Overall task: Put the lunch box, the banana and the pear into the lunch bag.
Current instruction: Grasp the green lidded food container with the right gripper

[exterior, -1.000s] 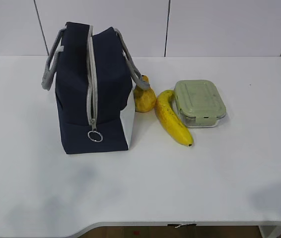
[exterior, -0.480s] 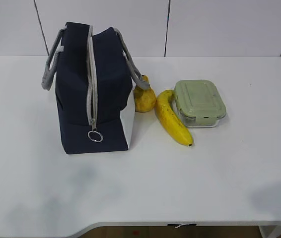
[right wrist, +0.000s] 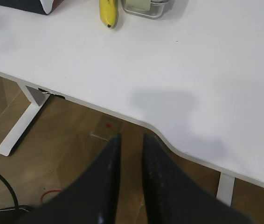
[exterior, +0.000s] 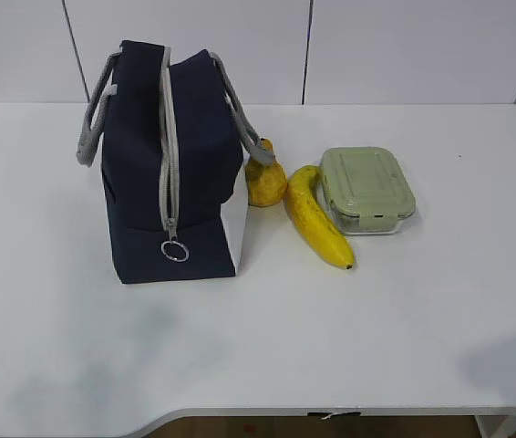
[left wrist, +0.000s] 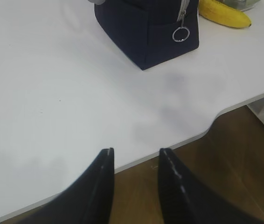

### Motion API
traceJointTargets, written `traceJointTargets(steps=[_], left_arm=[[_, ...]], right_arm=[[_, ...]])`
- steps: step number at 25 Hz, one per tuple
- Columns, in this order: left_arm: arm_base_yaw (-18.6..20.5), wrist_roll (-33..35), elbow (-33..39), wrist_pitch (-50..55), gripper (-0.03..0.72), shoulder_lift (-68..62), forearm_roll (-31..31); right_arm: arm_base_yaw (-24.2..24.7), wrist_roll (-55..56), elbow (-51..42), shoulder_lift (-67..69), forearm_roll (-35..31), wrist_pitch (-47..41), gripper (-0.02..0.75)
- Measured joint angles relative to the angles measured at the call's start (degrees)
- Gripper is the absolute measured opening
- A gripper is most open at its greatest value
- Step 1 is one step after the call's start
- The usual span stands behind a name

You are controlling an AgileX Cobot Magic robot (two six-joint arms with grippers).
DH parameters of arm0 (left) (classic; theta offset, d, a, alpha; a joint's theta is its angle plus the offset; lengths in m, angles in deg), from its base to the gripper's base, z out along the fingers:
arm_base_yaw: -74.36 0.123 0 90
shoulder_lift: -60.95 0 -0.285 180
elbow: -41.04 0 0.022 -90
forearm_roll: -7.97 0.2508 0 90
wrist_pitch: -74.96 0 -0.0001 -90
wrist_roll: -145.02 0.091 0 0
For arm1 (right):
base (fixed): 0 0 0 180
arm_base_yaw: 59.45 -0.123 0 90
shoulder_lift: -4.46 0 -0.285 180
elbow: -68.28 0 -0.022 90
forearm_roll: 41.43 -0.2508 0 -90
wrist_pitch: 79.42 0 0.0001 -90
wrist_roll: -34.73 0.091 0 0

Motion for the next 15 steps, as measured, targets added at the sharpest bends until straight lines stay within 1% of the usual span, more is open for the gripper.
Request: traceJointTargets(steps=[3,6,8,9,12,15], left_arm=[[0.0,0.0,0.0,0.0,0.245,0.0,0.0],[0.0,0.0,0.0,0.0,0.246,0.0,0.0],[0.0,0.0,0.0,0.0,0.259,0.0,-0.1],[0.0,0.0,0.0,0.0,0.269,0.0,-0.5],[0.0,0.0,0.0,-0.1,0.316,0.0,-2.4],[0.0,0.0,0.0,-0.3,0.384,-0.2,-3.6]], right_arm=[[0.0,0.0,0.0,0.0,0.0,0.0,0.192],[0.0,0.0,0.0,0.0,0.0,0.0,0.321],[0.0,0.0,0.0,0.0,0.0,0.0,0.407],[0.0,0.0,0.0,0.0,0.0,0.0,0.452],[0.0,0.0,0.4,0.0,1.0,1.2,0.543],[0.0,1.7,0.6,0.0,3.9,3.2,0.573]])
